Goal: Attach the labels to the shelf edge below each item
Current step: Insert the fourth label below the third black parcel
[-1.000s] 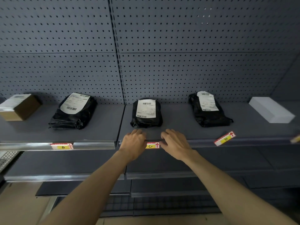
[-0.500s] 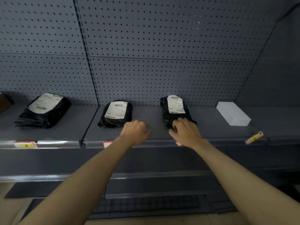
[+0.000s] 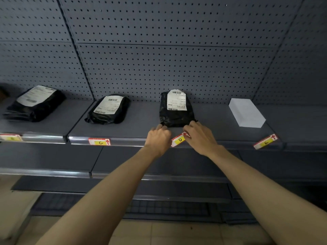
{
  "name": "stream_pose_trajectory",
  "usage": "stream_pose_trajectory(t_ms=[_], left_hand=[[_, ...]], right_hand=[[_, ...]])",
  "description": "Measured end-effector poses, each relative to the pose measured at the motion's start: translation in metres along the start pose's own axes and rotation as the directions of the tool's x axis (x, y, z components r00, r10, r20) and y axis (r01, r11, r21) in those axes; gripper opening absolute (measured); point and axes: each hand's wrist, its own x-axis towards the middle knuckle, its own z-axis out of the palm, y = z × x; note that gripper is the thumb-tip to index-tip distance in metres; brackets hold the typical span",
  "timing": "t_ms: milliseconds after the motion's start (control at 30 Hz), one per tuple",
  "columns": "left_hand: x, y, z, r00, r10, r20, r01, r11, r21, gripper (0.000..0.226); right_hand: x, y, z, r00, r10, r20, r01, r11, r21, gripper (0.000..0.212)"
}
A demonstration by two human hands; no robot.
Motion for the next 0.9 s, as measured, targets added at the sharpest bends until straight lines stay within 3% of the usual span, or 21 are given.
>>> stream_pose_trajectory(t_ms=[333, 633, 900], left_hand=[[0.005, 0.011, 0.042, 0.992, -0.089, -0.084, 0.091, 0.996, 0.02, 0.014], [0.012, 0.005, 0.028, 0.998, 0.038, -0.048, -0.029, 0.985, 0.172, 0.016], [0.013, 0.004, 0.034, 0.999, 0.043, 0.01, -0.044, 0.986, 0.16, 0.016]], right_hand=[[0.01, 0.009, 0.019, 0.998, -0.048, -0.037, 0.049, 0.998, 0.026, 0.01], [0.003, 0.015, 0.028, 0.999, -0.045, -0.026, 0.045, 0.999, 0.002, 0.009], [0.001, 0.014, 0.041, 1.0, -0.024, 0.015, 0.025, 0.999, -0.043, 0.01]])
